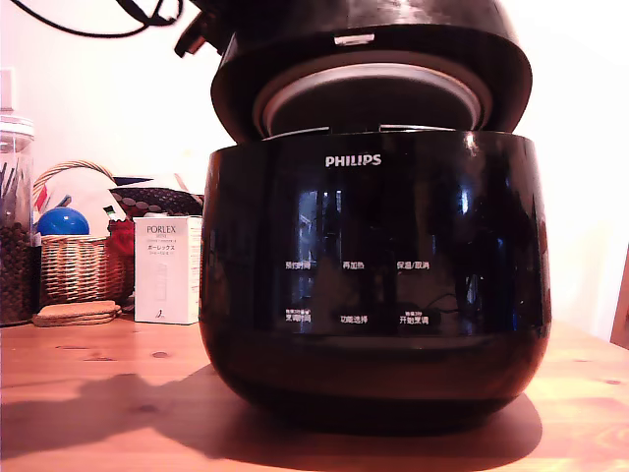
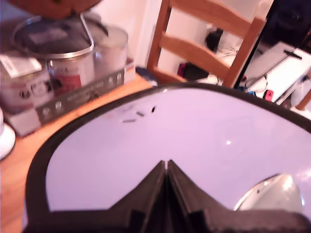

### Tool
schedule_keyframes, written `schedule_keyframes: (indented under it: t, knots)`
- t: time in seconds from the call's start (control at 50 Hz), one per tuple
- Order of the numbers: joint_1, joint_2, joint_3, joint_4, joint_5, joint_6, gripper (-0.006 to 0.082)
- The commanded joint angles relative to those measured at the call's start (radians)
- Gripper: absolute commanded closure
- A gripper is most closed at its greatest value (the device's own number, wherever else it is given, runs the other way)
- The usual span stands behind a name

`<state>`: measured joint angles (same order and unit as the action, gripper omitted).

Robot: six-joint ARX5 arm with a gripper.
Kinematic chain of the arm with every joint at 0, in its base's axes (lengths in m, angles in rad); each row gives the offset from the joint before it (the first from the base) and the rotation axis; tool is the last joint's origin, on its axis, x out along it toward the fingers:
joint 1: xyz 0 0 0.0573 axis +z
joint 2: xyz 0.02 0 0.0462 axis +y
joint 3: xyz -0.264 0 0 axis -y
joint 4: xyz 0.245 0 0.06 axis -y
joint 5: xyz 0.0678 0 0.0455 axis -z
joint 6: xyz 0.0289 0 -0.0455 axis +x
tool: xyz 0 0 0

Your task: Close the rice cooker by pressing the lid down with medium force

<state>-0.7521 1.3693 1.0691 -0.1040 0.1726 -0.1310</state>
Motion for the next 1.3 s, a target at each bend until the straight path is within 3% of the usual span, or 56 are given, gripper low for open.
schedule_keyframes:
  t: [0.0,1.08,1.28]
  knots:
    - [-0.011,0.005,-0.06,0.021,-0.015,0.0,0.0791]
    - [-0.112,-0.06,-0.454,0.498,-0.181,-0.026,0.0791]
    - [-0.112,-0.048,-0.507,0.598,-0.19,0.021,0.0791]
